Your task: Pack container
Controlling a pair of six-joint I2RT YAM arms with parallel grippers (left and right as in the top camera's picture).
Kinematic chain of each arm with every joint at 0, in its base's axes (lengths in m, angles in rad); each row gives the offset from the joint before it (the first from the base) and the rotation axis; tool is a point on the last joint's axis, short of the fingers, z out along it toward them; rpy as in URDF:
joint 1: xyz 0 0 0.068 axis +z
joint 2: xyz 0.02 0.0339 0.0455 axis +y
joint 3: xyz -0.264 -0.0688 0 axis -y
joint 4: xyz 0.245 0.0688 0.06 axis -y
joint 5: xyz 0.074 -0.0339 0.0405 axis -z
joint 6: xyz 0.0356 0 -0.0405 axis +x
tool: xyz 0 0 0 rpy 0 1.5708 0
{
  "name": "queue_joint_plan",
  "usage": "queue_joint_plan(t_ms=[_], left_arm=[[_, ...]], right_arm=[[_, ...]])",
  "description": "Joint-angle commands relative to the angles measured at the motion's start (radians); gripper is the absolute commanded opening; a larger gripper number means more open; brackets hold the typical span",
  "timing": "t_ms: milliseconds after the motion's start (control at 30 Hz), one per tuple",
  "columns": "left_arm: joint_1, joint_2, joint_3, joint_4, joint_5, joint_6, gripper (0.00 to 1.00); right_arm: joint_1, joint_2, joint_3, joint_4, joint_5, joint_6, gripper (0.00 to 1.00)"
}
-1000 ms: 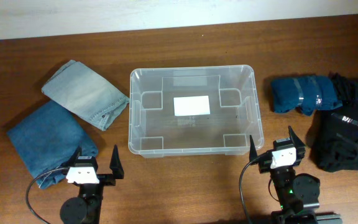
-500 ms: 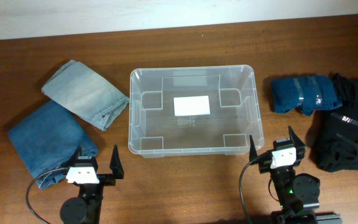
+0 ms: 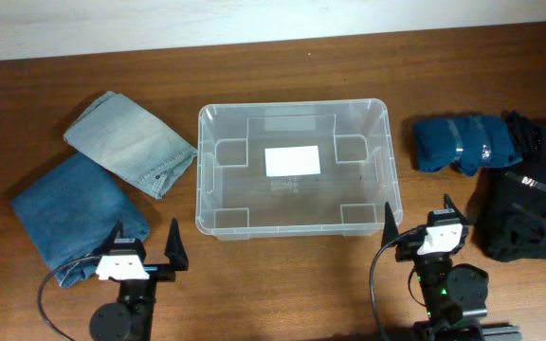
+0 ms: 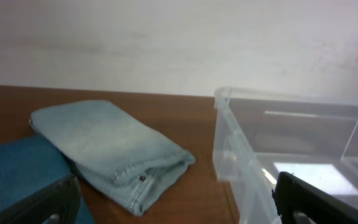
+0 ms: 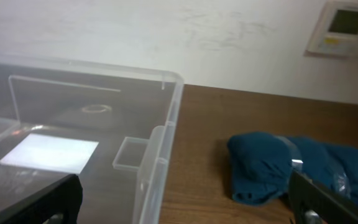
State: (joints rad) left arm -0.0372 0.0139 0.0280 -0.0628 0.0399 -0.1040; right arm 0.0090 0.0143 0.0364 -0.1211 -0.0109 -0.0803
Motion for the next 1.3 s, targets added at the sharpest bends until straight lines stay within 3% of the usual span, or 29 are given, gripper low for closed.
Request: queue_joint_plan(t_ms=[0, 333, 667, 733, 833, 967, 1067, 1267], left_arm=[[-0.001, 0.05, 0.114, 0.009, -0.013, -0.038, 0.99], [-0.001, 0.615, 0.626, -0.177, -0.013, 0.043, 0.99], [-0.001, 1.168, 1.144, -0.581, -0.014, 0.053, 0.99], [-0.001, 1.221, 1.186, -0.626, -0.014, 0.053, 0.99], [-0.001, 1.258, 1.199, -0.635, -0.013, 0.053, 0.99], [-0.001, 1.273, 1.199, -0.638, -0.014, 0.053, 0.99], [-0.001, 1.273, 1.199, -0.637, -0.018, 0.053, 0.99], [-0.001, 1.273, 1.199, -0.637, -0.022, 0.053, 0.99]], right_arm=[[-0.003, 0.024, 0.084, 0.004, 0.077, 0.066, 0.98], [-0.005, 0.446, 0.566, -0.224, 0.237, 0.147, 0.98], [-0.005, 1.069, 1.159, -0.645, 0.174, 0.201, 0.99], [-0.02, 1.143, 1.209, -0.674, 0.173, 0.206, 0.99], [-0.115, 1.217, 1.222, -0.664, 0.1, 0.333, 0.99], [-0.35, 1.318, 1.22, -0.653, -0.193, 0.486, 0.99], [-0.504, 1.415, 1.218, -0.63, -0.335, 0.507, 0.98], [-0.602, 1.575, 1.218, -0.62, -0.36, 0.499, 0.99]])
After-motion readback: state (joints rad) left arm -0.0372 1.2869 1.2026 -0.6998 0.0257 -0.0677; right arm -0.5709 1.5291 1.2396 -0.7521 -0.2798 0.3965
